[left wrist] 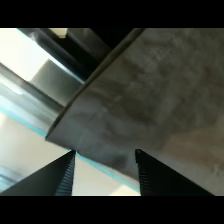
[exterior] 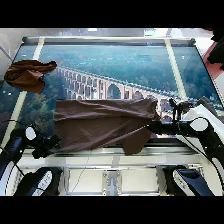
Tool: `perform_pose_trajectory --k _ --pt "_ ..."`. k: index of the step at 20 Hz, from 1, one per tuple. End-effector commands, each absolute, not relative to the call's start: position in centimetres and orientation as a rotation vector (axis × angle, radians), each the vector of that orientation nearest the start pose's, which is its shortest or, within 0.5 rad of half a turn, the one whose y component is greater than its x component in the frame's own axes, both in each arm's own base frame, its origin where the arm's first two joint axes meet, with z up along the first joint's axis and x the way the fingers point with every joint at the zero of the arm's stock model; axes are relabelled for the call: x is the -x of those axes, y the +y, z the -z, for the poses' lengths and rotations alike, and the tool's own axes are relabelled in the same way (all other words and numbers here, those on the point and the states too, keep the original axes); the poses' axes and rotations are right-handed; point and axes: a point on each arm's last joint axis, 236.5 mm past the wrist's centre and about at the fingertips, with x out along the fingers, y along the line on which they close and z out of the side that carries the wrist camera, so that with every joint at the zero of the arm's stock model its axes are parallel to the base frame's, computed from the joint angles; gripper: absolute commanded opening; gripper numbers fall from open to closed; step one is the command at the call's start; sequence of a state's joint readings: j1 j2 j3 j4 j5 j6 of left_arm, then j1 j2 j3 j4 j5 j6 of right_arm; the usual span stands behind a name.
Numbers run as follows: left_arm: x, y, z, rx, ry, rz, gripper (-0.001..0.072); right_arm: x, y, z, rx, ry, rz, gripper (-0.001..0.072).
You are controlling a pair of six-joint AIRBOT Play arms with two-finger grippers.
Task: Fold the shirts.
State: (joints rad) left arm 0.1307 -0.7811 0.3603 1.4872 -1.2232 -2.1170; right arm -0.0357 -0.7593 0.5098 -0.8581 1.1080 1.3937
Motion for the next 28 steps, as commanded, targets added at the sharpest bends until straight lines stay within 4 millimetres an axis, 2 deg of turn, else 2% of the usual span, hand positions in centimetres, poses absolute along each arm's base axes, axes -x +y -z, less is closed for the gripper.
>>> perform_pose_trajectory --k 1,3,7,8,11,12,17,20,23,25,28 --pt "-15.5 -0.3 11.2 0.646 1.545 -0.503 0.028 -23.9 13.4 0.3 -0.59 1.231 -0.412 0.0028" --pt "-15.2 -0.3 11.1 0.639 1.557 -0.504 0.0258 -23.9 13.6 0.1 -0.601 1.228 -0.417 0.0028" --pt "-12.7 0.0 10.5 0.587 1.664 -0.53 0.0258 -23.8 13.6 0.1 -0.602 1.23 -0.418 0.0028" --pt "-12.9 0.8 9.8 0.554 1.653 -0.542 0.0258 -23.8 13.6 0.1 -0.603 1.232 -0.419 0.0028" --pt "-14.1 5.3 6.1 0.379 1.561 -0.632 0.0257 -23.9 13.8 -0.1 -0.616 1.226 -0.424 0.0028" --pt "-13.8 5.5 5.6 0.36 1.575 -0.635 0.0256 -24.1 13.8 -0.1 -0.616 1.22 -0.42 0.0027" --pt "-13.5 2.1 8.1 0.481 1.612 -0.535 0.0257 -24.5 13.6 -0.2 -0.617 1.201 -0.41 0.0028" --pt "-12.6 1.7 9.9 0.519 1.617 -0.563 0.0257 -24.5 13.6 -0.2 -0.616 1.201 -0.411 0.0028" --pt "-13.4 1.7 10.4 0.553 1.57 -0.577 0.0267 -24.5 13.6 -0.2 -0.617 1.203 -0.412 0.0028" --pt "-14.2 1.6 10.4 0.564 1.541 -0.565 0.0383 -24.5 13.7 -0.3 -0.622 1.2 -0.415 0.0028" --pt "-15.2 1.3 10.7 0.59 1.514 -0.551 0.0382 -24.6 13.8 -0.4 -0.628 1.196 -0.419 0.0028"
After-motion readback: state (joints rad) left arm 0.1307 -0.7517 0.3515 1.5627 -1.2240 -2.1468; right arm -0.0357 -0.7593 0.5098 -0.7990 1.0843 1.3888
